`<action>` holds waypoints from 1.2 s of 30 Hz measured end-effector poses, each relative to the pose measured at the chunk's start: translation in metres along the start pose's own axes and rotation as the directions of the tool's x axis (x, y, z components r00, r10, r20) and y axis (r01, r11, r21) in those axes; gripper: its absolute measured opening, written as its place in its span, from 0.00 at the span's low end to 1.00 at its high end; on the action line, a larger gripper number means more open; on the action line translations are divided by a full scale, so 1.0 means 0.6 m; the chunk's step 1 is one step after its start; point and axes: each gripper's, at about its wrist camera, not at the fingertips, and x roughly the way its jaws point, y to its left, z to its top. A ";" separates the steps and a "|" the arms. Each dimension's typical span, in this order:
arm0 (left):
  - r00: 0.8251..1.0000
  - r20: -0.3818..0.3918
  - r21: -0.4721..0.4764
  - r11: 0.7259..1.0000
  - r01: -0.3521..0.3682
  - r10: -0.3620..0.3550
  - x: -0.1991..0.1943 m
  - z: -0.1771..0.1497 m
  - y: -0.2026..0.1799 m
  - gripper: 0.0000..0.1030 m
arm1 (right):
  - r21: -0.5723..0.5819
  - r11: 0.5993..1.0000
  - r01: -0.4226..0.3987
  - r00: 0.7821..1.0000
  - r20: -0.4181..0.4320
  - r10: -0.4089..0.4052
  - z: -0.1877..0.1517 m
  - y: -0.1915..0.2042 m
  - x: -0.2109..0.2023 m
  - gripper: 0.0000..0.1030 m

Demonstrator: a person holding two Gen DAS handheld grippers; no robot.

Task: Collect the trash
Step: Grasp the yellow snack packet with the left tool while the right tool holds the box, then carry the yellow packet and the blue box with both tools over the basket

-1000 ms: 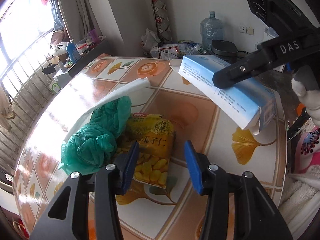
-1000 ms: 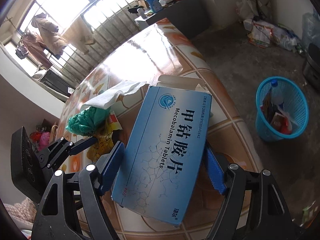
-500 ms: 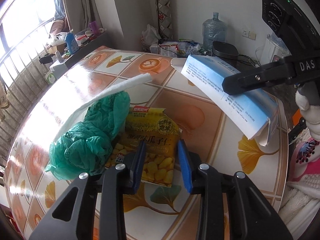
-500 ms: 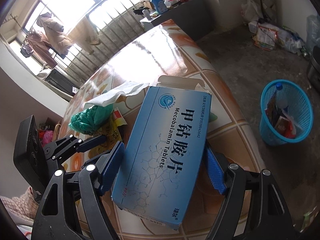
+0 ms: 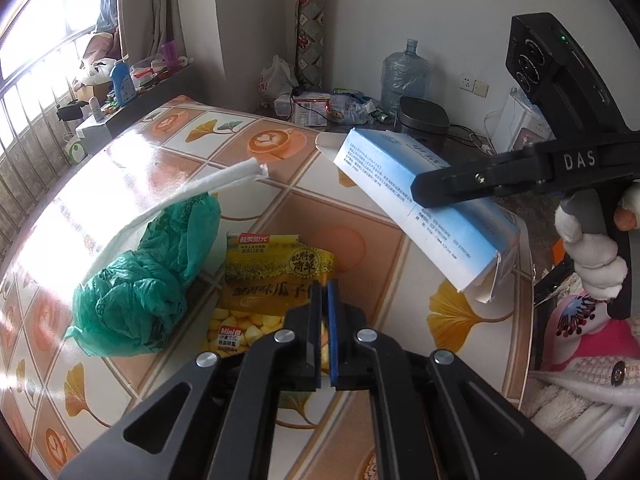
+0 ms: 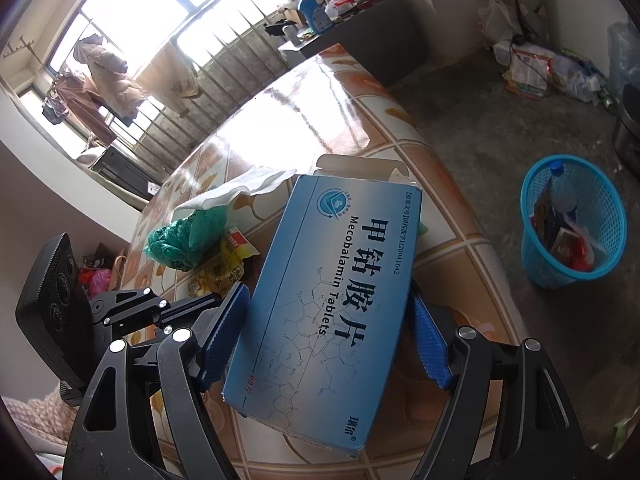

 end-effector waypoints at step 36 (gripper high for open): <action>0.939 0.214 -0.071 0.954 0.291 -0.270 -0.067 0.234 -0.062 0.01 | 0.189 0.982 0.010 0.949 0.308 -0.069 0.018 -0.137 -0.175 0.69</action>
